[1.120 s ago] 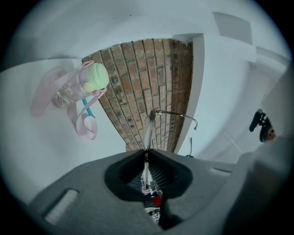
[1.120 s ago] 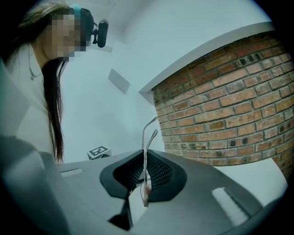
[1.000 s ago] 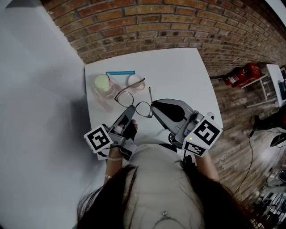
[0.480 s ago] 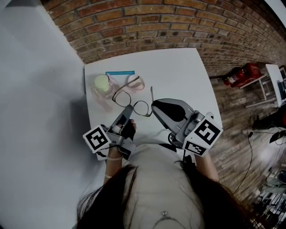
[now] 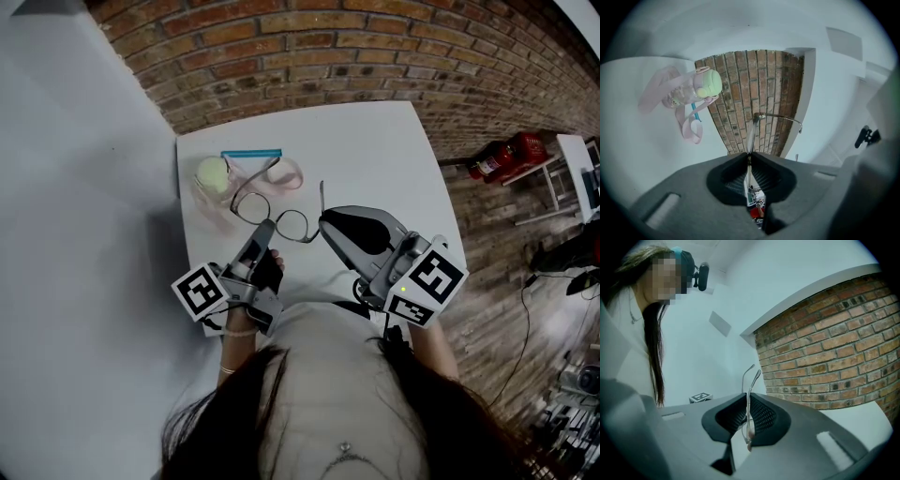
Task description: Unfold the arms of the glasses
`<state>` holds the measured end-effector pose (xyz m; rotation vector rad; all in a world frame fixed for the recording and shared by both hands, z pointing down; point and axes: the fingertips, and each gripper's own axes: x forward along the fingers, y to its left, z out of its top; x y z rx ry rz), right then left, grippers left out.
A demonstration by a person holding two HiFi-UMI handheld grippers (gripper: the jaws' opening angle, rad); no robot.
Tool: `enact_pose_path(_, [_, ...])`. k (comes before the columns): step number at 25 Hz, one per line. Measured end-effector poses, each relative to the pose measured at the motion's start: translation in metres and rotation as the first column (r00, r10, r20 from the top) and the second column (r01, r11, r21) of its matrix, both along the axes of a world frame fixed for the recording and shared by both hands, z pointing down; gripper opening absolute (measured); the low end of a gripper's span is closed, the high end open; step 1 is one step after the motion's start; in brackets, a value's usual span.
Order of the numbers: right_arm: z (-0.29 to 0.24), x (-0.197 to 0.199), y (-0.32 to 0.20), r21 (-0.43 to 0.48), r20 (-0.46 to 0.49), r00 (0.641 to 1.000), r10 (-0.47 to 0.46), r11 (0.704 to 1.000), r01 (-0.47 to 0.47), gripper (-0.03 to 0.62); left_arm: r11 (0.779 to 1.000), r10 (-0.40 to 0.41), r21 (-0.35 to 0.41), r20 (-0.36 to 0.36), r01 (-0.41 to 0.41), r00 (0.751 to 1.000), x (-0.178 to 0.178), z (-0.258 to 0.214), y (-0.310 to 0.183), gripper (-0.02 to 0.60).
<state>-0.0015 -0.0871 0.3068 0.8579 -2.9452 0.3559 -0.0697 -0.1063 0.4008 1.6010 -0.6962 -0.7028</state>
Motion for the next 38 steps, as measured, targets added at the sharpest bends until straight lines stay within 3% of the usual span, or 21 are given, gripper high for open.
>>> enact_pose_path(24, [-0.003, 0.0034, 0.0039, 0.002, 0.006, 1.0, -0.003, 1.0, 0.003, 0.031, 0.998, -0.053, -0.03, -0.059, 0.051, 0.997, -0.009, 0.0006, -0.0009, 0.023])
enact_pose_path(38, [-0.0036, 0.003, 0.0054, 0.015, 0.01, 1.0, -0.009, 1.0, 0.009, 0.032, 0.998, -0.06, -0.038, -0.057, 0.058, 0.997, -0.0094, 0.0058, -0.0017, 0.021])
